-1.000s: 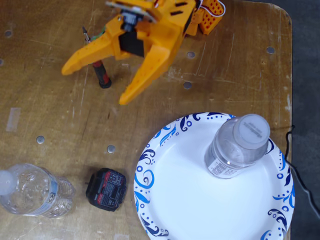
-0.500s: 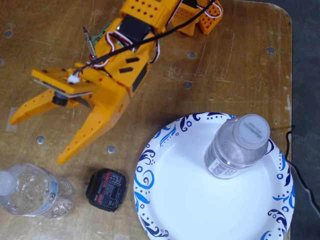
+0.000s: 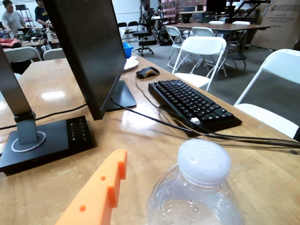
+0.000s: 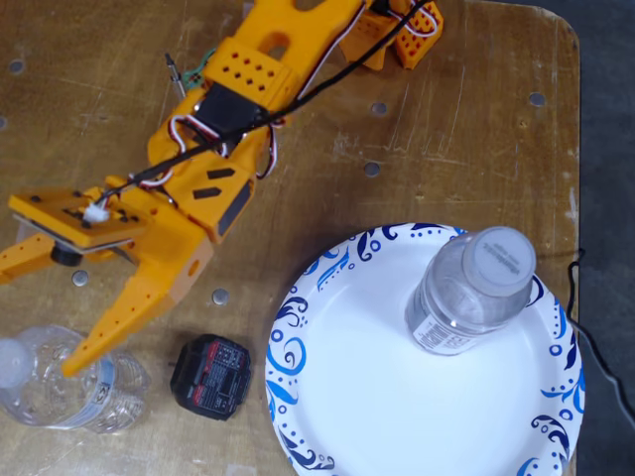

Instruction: Move the bottles to the plate

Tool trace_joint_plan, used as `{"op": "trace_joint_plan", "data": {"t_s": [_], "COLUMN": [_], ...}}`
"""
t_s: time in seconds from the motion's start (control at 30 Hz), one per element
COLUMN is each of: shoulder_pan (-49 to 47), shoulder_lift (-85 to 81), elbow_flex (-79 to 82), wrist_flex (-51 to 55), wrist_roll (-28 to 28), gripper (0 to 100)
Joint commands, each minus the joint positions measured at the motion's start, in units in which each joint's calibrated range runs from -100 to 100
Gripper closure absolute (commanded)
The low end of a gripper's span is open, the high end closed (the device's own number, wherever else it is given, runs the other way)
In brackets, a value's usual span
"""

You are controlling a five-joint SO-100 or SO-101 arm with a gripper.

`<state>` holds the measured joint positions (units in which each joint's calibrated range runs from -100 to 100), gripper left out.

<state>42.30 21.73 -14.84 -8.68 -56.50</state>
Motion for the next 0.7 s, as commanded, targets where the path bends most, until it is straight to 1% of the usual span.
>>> {"op": "trace_joint_plan", "data": {"t_s": [0.0, 0.47, 0.67], "shoulder_pan": [0.7, 1.7, 1.7], "shoulder_lift": [1.0, 6.3, 10.4], "elbow_flex": [-5.3, -10.5, -15.8], "wrist_flex": [0.2, 0.1, 0.1], "wrist_roll": [0.1, 0.1, 0.1], "gripper": [62, 62, 62]}}
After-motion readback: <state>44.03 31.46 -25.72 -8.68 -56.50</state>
